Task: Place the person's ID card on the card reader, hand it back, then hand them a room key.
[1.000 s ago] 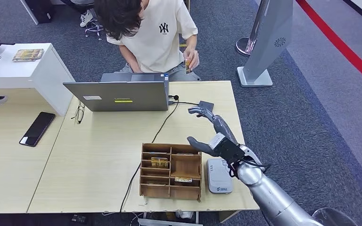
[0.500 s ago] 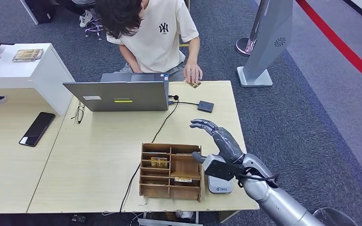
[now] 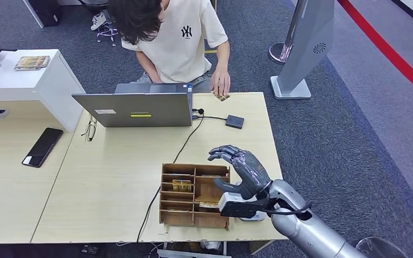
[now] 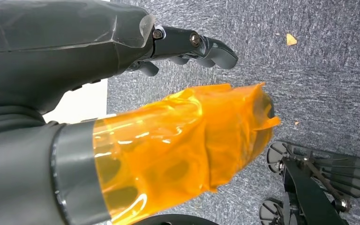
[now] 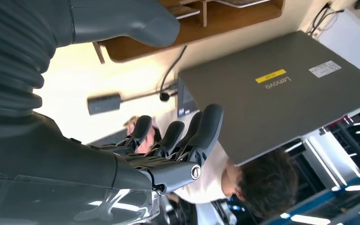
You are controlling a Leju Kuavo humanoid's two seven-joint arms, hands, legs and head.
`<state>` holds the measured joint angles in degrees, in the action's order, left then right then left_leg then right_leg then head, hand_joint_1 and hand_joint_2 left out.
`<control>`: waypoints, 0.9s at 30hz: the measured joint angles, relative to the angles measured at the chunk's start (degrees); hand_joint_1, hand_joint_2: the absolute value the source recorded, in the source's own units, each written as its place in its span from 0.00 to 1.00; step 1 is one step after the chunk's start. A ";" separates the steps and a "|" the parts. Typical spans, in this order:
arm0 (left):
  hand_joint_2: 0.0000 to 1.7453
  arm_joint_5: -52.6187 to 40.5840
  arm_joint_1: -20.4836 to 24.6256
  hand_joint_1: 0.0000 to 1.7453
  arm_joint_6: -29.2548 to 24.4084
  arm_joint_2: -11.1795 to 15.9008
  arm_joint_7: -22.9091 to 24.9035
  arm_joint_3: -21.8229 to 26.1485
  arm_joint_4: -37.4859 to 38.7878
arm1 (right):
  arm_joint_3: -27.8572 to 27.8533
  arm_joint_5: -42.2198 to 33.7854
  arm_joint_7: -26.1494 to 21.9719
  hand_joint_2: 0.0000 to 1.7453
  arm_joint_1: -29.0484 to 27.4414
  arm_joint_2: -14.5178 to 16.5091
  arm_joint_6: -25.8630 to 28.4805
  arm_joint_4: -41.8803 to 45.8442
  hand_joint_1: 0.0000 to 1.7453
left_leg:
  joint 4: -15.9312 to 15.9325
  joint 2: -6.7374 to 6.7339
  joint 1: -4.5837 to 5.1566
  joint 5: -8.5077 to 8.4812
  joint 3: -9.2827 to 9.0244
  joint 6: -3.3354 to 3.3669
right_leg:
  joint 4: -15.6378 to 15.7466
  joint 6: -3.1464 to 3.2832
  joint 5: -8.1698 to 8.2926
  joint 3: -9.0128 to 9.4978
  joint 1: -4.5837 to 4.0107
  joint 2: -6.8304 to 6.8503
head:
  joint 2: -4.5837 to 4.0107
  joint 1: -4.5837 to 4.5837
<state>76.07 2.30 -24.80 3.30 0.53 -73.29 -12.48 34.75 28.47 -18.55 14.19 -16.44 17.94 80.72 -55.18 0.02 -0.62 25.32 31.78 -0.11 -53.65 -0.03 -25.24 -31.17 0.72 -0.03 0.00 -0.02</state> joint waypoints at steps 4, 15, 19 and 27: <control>0.00 -0.21 0.04 0.00 0.02 -0.03 0.08 0.00 0.00 | 1.13 3.06 0.50 1.00 1.16 0.10 2.27 -0.73 0.37 | 0.00 0.00 0.00 0.00 0.00 0.00 | 0.00 0.00 0.00 0.01 0.00 0.00 | 0.00 0.00; 0.00 -0.32 0.08 0.00 0.09 -0.43 0.17 0.00 0.00 | 3.40 6.37 1.41 1.00 3.53 0.92 5.00 -3.31 0.34 | 0.00 0.01 0.00 0.00 0.00 0.00 | 0.00 0.00 0.00 0.01 0.00 0.01 | 0.00 0.00; 0.00 -0.31 0.08 0.00 0.17 -0.46 0.25 0.00 0.00 | 3.89 6.78 1.74 1.00 3.80 0.96 5.29 -3.89 0.33 | 0.00 0.01 0.00 0.00 0.00 0.00 | 0.00 0.00 0.00 0.01 0.00 0.01 | 0.00 0.00; 0.00 -0.03 0.07 0.00 0.19 -0.49 0.58 0.04 0.00 | 3.55 1.77 1.69 1.00 4.00 0.96 5.11 -4.23 0.57 | 0.00 0.00 0.00 -0.01 -0.01 0.00 | 0.00 0.00 0.00 0.00 0.00 0.00 | 0.00 0.00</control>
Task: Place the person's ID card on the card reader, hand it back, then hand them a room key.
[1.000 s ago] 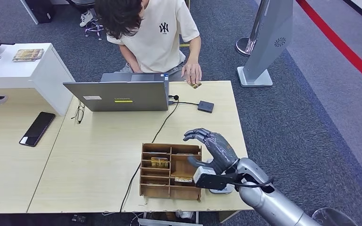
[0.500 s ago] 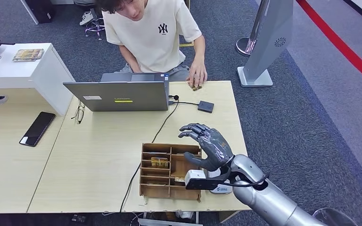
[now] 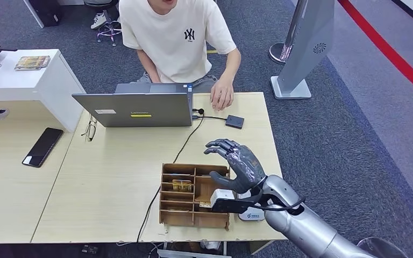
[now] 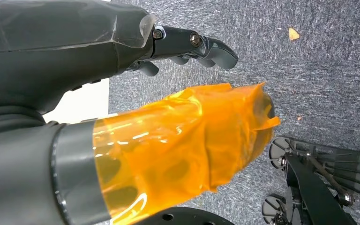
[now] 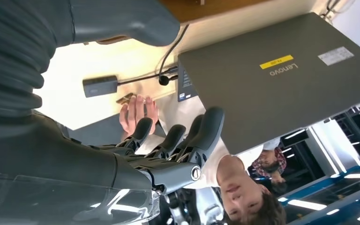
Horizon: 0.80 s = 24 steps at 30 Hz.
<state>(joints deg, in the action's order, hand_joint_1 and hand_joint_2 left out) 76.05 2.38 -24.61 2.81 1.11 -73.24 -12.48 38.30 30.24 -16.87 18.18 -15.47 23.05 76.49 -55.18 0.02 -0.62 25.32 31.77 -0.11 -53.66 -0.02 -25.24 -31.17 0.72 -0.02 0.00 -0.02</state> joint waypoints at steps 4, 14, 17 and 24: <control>0.00 0.19 -0.01 0.00 -0.02 -0.02 -0.02 0.03 0.00 | -1.42 -2.96 -0.25 1.00 -0.07 -0.11 -1.35 0.40 0.55 | 0.00 0.00 0.00 0.00 -0.01 0.00 | 0.00 0.00 0.00 0.00 0.00 -0.01 | 0.00 0.01; 0.00 0.50 -0.04 0.00 0.34 -0.03 -0.03 0.50 0.03 | -3.54 -4.26 0.08 1.00 -1.62 -1.55 -5.44 2.31 0.39 | 0.00 0.00 0.00 0.01 -0.01 0.00 | 0.01 0.00 0.00 -0.01 0.00 -0.01 | 0.00 0.00; 0.00 0.44 -0.01 0.00 0.45 -0.03 -0.02 0.69 0.04 | -3.52 -4.54 0.05 1.00 -1.71 -1.57 -6.99 2.41 0.36 | 0.00 -0.01 0.00 0.00 -0.01 0.00 | 0.00 0.00 0.00 -0.01 0.00 -0.01 | 0.00 0.01; 0.00 0.25 0.01 0.00 0.50 -0.03 -0.02 0.96 0.12 | -2.36 -5.29 -0.12 1.00 -1.73 -1.57 -9.47 2.42 0.37 | 0.00 0.00 0.00 0.00 -0.01 0.00 | 0.00 0.00 0.00 0.00 0.00 -0.01 | 0.00 0.00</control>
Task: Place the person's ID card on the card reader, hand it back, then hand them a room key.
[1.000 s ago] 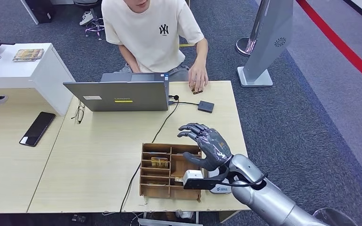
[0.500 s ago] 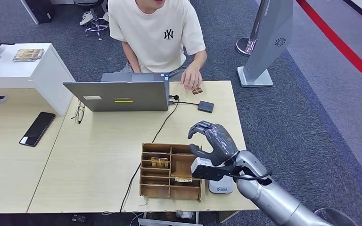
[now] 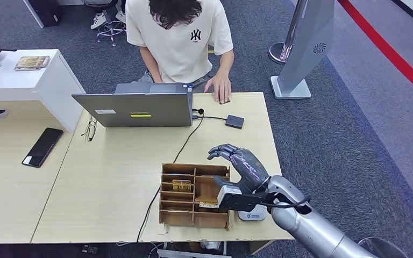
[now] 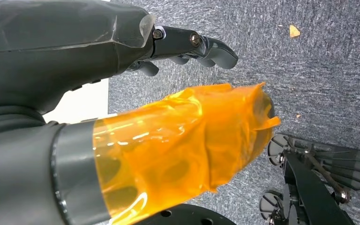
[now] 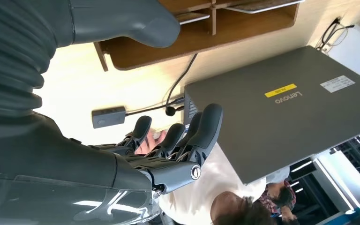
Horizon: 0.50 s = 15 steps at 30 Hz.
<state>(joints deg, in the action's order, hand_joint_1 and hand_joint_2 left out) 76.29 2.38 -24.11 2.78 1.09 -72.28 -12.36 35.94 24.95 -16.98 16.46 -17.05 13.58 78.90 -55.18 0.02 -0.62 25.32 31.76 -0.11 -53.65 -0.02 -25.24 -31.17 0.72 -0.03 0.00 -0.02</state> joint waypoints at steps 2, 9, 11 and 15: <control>0.00 -0.01 0.00 0.00 0.01 0.00 0.00 0.01 0.03 | 0.31 -0.10 0.00 1.00 0.00 0.00 -0.15 0.00 0.37 | 0.00 0.00 0.00 0.00 0.00 0.00 | 0.00 0.00 0.00 0.00 0.00 0.00 | 0.00 0.00; 0.00 -0.24 0.00 0.00 0.09 0.00 -0.02 0.02 0.09 | 1.16 -0.43 0.00 1.00 0.00 0.00 -0.81 0.00 0.43 | 0.00 0.00 0.00 0.00 0.00 0.00 | 0.00 0.00 0.00 0.00 0.00 0.00 | 0.00 0.00; 0.00 -0.34 0.00 0.00 0.05 0.00 -0.05 0.02 0.13 | 1.41 -0.67 0.00 1.00 0.00 0.00 -1.17 0.00 0.46 | 0.00 0.00 0.00 0.00 0.00 0.00 | 0.00 0.00 0.00 0.00 0.00 0.00 | 0.00 0.00; 0.00 -0.34 0.00 0.00 0.12 0.00 -0.07 0.02 0.14 | 1.88 -1.13 0.00 1.00 0.01 0.00 -1.76 -0.01 0.46 | 0.00 0.00 0.00 0.00 0.00 0.00 | 0.00 0.00 0.00 0.00 0.00 0.00 | 0.00 0.00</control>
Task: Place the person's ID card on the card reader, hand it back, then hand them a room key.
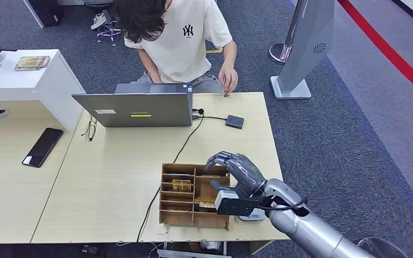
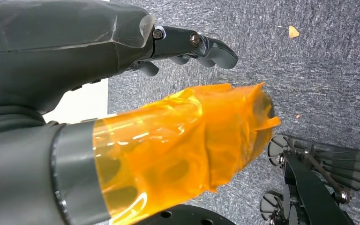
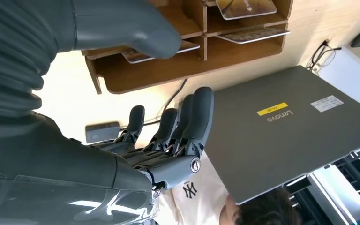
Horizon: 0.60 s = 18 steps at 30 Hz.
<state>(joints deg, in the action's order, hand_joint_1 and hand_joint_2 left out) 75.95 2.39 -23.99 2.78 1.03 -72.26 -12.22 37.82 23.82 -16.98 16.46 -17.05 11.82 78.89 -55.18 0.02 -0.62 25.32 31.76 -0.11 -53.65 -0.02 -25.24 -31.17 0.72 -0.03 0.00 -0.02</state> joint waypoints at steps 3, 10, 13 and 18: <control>0.00 -0.01 0.00 0.00 0.02 0.00 0.00 0.00 0.00 | 0.28 0.00 0.00 1.00 0.00 0.00 -0.10 -0.01 0.45 | 0.00 0.00 0.00 0.00 0.00 0.00 | 0.00 0.00 0.00 0.00 0.00 0.00 | 0.00 0.01; 0.00 -0.01 0.00 0.00 0.07 0.00 0.00 0.00 0.00 | 1.02 0.14 0.00 1.00 0.02 0.00 -0.17 -0.11 0.45 | 0.00 0.00 0.00 0.00 0.00 0.00 | 0.00 0.00 0.00 0.00 0.00 0.00 | 0.00 0.00; 0.00 -0.02 0.00 0.00 0.08 0.00 0.00 0.00 0.00 | 1.18 0.17 0.00 1.00 0.03 0.01 -0.17 -0.35 0.43 | 0.00 0.00 0.00 0.00 0.00 0.00 | 0.00 0.00 0.00 0.00 0.00 0.00 | 0.00 0.00; 0.00 -0.02 0.00 0.00 0.06 0.00 0.00 0.00 0.00 | 1.27 0.74 0.07 1.00 0.08 0.02 0.03 -0.81 0.39 | 0.00 0.00 0.00 0.00 0.00 0.00 | 0.00 0.00 0.00 0.01 0.00 0.00 | 0.00 0.00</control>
<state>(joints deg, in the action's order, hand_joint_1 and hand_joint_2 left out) 75.93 2.39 -23.93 2.78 1.03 -72.26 -12.22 39.09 24.56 -16.91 16.54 -17.03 11.85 78.08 -55.18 0.03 -0.62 25.32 31.77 -0.11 -53.65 -0.02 -25.24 -31.16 0.72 -0.03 0.00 -0.02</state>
